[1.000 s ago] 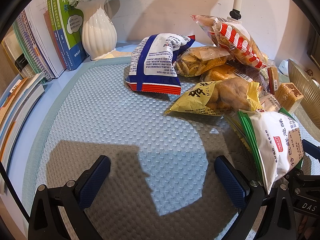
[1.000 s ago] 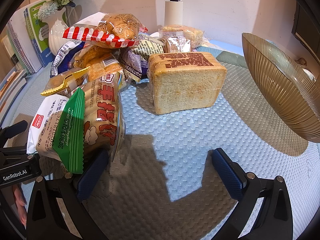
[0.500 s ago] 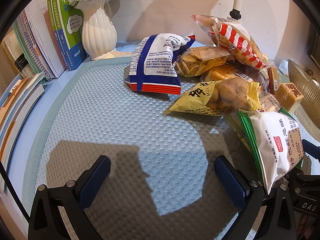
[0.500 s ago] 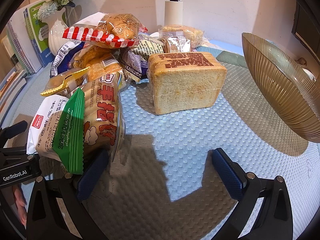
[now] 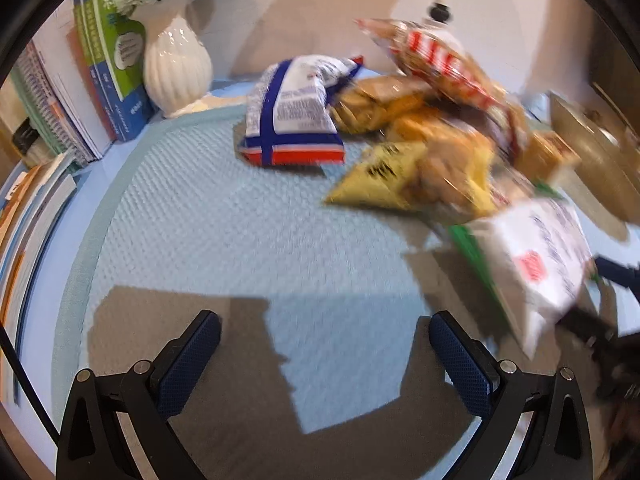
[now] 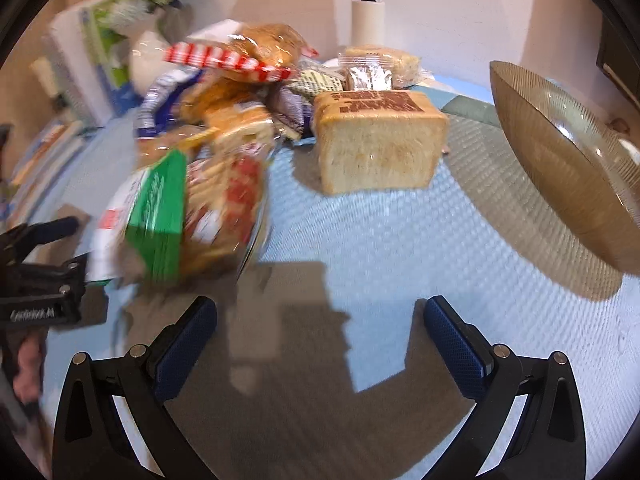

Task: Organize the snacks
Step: 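Grasp the cartoon finger-biscuit bag with the right tool while the left tool grasps the yellow peanut bag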

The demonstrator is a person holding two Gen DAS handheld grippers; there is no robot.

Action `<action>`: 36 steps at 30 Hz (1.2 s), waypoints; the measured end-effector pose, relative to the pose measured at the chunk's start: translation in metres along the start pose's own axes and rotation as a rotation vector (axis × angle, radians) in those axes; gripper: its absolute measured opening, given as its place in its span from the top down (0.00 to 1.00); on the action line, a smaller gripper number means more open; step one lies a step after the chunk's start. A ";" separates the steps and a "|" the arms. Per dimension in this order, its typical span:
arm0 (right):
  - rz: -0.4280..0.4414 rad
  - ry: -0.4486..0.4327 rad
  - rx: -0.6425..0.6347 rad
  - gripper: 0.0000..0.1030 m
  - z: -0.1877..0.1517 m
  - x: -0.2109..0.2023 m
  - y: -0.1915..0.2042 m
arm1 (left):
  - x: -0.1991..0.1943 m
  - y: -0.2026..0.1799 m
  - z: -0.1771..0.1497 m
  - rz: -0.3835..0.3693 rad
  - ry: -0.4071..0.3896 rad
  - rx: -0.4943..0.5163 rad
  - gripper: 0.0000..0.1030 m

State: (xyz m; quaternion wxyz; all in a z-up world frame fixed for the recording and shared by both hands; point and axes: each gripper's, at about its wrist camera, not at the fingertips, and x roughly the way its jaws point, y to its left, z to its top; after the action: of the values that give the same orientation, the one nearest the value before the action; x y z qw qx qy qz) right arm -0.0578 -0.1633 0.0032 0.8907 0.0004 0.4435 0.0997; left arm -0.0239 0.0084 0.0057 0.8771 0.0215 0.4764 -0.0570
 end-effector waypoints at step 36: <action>0.170 -0.038 -0.016 0.00 0.046 0.040 0.014 | 0.046 -0.040 0.071 -0.092 -0.054 0.068 0.00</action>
State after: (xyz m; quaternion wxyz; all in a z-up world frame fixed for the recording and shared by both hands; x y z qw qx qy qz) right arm -0.0005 -0.1385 0.0005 0.8874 0.0326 0.4238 0.1784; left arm 0.0553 -0.0419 0.0066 0.8849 0.0279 0.4508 -0.1140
